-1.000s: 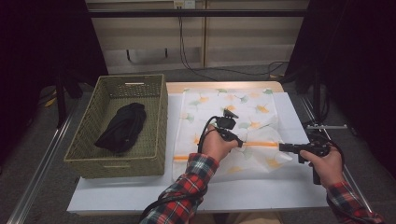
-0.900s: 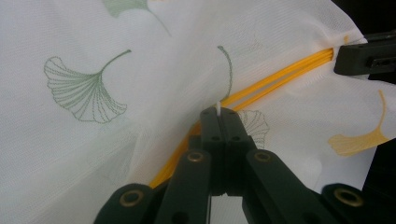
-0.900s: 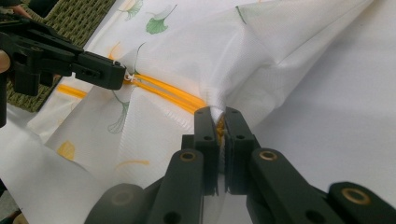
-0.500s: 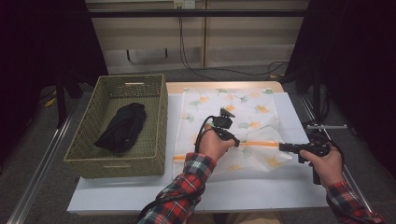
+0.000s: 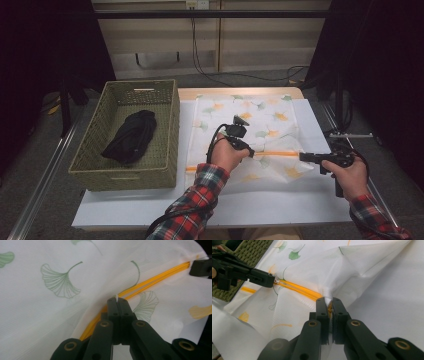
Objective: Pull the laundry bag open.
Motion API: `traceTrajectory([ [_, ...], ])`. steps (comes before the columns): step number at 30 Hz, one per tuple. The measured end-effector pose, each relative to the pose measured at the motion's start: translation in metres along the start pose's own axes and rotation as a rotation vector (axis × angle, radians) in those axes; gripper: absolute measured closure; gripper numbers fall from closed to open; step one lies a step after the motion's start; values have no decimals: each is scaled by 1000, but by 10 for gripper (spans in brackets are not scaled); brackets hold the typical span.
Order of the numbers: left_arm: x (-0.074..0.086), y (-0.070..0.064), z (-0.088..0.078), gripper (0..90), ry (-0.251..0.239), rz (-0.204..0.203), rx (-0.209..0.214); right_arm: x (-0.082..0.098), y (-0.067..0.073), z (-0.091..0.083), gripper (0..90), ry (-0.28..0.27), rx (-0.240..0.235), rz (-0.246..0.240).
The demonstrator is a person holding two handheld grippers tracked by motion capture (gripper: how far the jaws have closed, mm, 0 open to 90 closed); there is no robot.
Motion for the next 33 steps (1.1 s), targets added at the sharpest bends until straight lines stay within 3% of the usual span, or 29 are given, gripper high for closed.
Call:
traceTrajectory([
  [12,1,5,-5,900,-9,-25,-11,0,-1,-1,861,-1,-5,9],
  [13,3,7,-6,900,9,-3,-14,-1,-1,-1,861,-2,-4,10],
  [15,3,9,-7,900,7,-6,-26,-1,-2,-2,861,-6,6,5],
  [16,3,9,-7,900,-3,-27,-17,-1,-3,-2,861,-4,10,10],
  [17,4,11,-8,900,4,-16,-16,-1,-4,-3,861,-9,2,13],
  [20,5,11,-9,900,-5,-34,-9,-1,-5,-4,861,-8,4,14],
  [28,5,11,-10,900,-1,-33,-31,-1,-4,-4,861,-9,6,11],
  [33,7,13,-11,900,9,-28,-16,-2,-5,-4,861,-12,8,12],
])
Point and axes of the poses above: each handheld gripper's, and its own axes: z roughly forward along the jaws, x roughly out of its underside, y roughly to its left, the point moved 5 cm from there along z, roughly forward along the jaws, and after that the axes turned 8 degrees about z, right-handed, at the moved point
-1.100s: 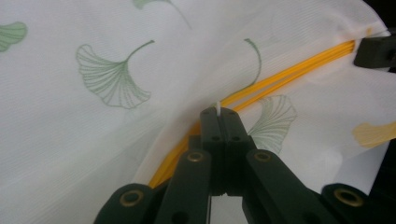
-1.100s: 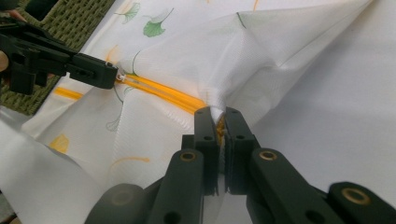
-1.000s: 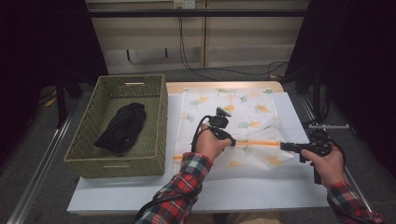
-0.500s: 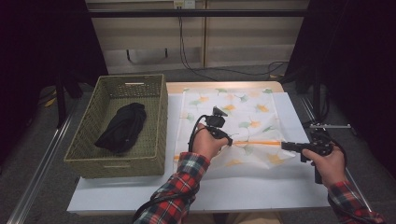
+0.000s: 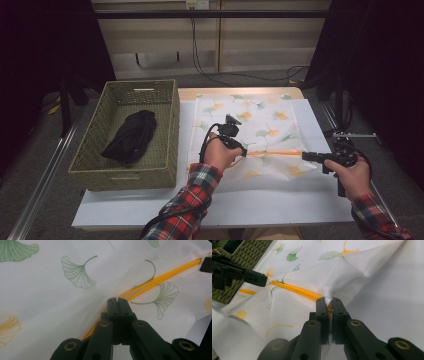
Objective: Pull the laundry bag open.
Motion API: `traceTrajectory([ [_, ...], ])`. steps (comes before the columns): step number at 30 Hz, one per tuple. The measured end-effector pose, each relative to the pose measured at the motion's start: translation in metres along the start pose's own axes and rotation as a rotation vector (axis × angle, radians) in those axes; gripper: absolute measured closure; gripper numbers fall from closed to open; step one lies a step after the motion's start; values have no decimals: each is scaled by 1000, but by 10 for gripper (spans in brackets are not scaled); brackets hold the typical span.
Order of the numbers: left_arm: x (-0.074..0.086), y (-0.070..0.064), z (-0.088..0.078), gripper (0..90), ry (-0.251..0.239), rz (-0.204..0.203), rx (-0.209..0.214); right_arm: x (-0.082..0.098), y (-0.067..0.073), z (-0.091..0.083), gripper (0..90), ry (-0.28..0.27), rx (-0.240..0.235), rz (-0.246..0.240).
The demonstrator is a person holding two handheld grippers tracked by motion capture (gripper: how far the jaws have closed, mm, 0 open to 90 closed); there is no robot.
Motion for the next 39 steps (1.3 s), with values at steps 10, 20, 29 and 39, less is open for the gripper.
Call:
traceTrajectory([
  [10,4,2,0,900,-2,-6,-4,-1,0,-1,861,-7,5,-5],
  [20,10,7,0,900,3,-16,-28,-3,-3,-5,862,-24,41,-6],
  [29,13,13,-5,900,-4,-26,-39,-1,-6,-5,862,-18,32,4],
  [39,15,18,-8,900,0,-44,-58,0,-7,-5,862,-12,39,2],
])
Point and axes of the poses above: each handheld gripper's, and its own axes: z roughly forward along the jaws, x roughly out of its underside, y roughly to its left, the point moved 5 cm from there along z, roughly forward along the jaws, and after that the axes turned 8 degrees about z, right-handed, at the moved point
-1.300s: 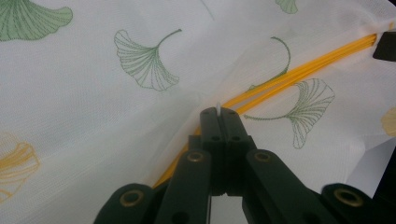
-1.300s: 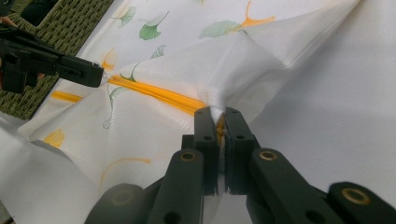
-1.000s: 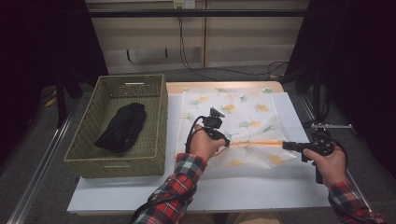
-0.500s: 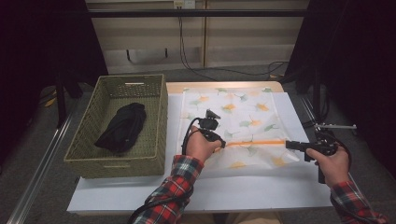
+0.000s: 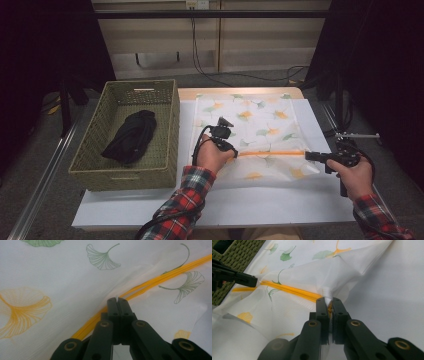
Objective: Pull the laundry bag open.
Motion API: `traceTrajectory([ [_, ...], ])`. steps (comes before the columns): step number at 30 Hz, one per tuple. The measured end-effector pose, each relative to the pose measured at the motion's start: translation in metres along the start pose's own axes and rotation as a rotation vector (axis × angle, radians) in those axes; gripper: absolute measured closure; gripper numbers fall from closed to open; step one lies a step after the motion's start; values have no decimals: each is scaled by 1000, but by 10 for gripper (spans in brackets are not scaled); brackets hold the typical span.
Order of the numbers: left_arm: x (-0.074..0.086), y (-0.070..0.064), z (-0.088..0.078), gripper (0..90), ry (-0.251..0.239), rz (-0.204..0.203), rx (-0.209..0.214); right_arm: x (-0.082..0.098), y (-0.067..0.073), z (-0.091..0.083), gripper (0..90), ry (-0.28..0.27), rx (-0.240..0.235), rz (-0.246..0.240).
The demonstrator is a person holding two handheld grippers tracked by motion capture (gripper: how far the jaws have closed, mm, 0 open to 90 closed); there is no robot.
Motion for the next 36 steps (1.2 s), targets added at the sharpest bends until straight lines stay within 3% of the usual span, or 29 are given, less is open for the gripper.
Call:
traceTrajectory([
  [5,3,5,-3,900,22,17,-2,2,0,2,862,10,5,-10],
  [10,5,9,-4,900,4,-19,-16,1,-2,0,862,4,8,-7],
  [13,6,13,-7,900,20,4,-16,2,-3,2,862,10,12,-6],
  [15,6,13,-7,900,13,-10,-29,2,-3,2,861,13,15,-7],
  [22,7,15,-8,900,23,-2,-34,2,-2,3,862,17,12,-10],
  [24,7,16,-8,900,27,-3,-55,2,-1,3,862,18,15,-10],
  [27,7,19,-9,900,17,-28,-34,2,-3,3,862,14,15,-12],
  [36,9,22,-15,900,13,-31,-39,3,-2,3,862,19,12,-7],
])
Point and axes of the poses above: each handheld gripper's, and its own axes: z roughly forward along the jaws, x roughly out of its underside, y roughly to its left, the point moved 5 cm from there along z, roughly forward along the jaws, and after that the axes turned 8 degrees about z, right-handed, at the moved point
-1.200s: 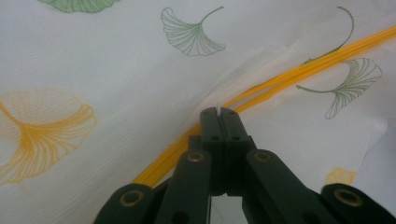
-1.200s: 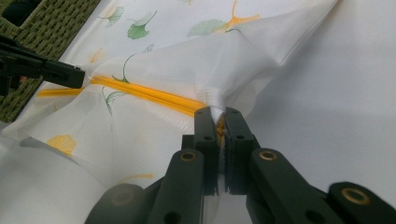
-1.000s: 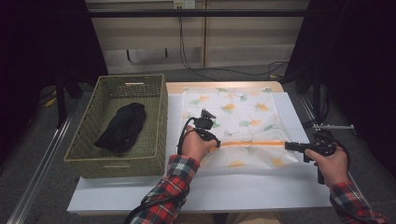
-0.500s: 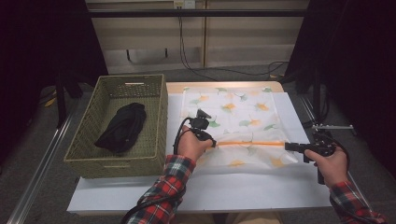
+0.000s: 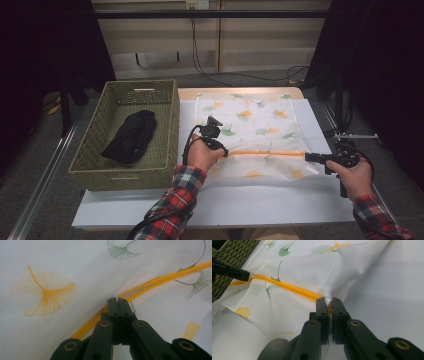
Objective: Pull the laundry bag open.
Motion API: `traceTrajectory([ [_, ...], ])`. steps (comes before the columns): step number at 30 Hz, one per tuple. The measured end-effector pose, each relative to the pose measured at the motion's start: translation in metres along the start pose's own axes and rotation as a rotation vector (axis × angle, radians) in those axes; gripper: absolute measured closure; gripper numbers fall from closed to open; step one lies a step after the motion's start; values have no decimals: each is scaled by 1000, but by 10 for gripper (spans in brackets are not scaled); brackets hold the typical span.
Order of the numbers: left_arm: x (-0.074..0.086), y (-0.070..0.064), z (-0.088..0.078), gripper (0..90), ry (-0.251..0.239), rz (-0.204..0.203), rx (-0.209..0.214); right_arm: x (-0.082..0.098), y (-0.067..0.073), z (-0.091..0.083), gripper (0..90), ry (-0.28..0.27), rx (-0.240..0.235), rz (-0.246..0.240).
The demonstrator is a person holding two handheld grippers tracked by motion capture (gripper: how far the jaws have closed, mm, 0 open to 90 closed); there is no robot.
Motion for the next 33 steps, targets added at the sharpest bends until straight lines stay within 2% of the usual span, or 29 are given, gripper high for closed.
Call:
traceTrajectory([
  [9,1,0,0,900,4,-2,-2,0,0,0,862,3,-3,2],
  [11,1,3,-1,900,16,16,-31,0,0,1,862,5,0,0],
  [12,1,3,-1,900,3,-2,-43,0,0,1,861,6,2,0],
  [18,2,6,-5,900,10,0,-32,0,-1,1,862,4,4,-1],
  [22,4,8,-8,900,7,1,-49,1,-2,1,861,5,3,2],
  [24,4,8,-9,900,15,7,-43,1,-2,2,861,10,1,4],
  [25,4,8,-9,900,4,-7,-40,1,-2,2,861,12,4,2],
  [33,5,13,-12,900,2,-12,-65,1,-2,2,862,10,8,5],
])
Point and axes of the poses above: each handheld gripper's, and its own axes: z roughly forward along the jaws, x roughly out of its underside, y roughly to its left, the point moved 5 cm from there along z, roughly forward along the jaws, and after that the axes turned 8 degrees about z, right-handed, at the moved point
